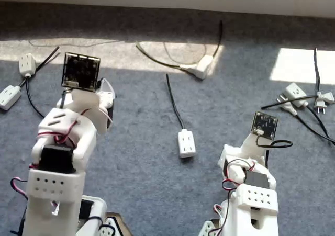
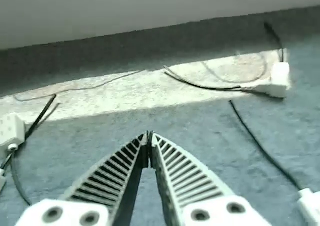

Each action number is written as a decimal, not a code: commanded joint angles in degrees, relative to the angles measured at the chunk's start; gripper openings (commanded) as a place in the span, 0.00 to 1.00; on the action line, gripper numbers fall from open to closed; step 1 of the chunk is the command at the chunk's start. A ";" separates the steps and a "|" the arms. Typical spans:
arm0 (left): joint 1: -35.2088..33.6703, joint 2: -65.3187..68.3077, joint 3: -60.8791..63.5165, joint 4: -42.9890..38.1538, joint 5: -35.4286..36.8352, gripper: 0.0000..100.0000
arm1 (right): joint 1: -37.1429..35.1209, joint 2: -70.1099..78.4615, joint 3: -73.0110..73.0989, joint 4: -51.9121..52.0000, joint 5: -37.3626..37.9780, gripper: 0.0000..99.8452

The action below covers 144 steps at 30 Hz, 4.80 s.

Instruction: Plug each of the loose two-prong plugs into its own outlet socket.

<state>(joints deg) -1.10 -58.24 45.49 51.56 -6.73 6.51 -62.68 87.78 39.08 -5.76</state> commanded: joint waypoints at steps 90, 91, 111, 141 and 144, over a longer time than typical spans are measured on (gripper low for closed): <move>-31.43 62.46 -29.85 20.40 -63.38 0.08 | -2.24 -0.84 1.98 -4.26 -0.26 0.25; -31.34 62.46 -31.52 22.42 -63.38 0.08 | -2.24 -0.84 1.98 -4.26 -0.26 0.25; -31.25 63.16 -32.84 26.81 -68.66 0.09 | -2.24 -0.84 1.98 -4.26 -0.26 0.25; -33.98 73.27 -33.10 15.47 -68.66 0.13 | -2.24 -0.92 1.89 -4.35 -0.26 0.25; -34.07 73.27 -32.92 15.47 -68.66 0.12 | -2.24 -0.92 1.89 -4.35 -0.26 0.25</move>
<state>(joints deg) -34.68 15.34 14.11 67.82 -74.86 4.84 -62.68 89.98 35.91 -5.76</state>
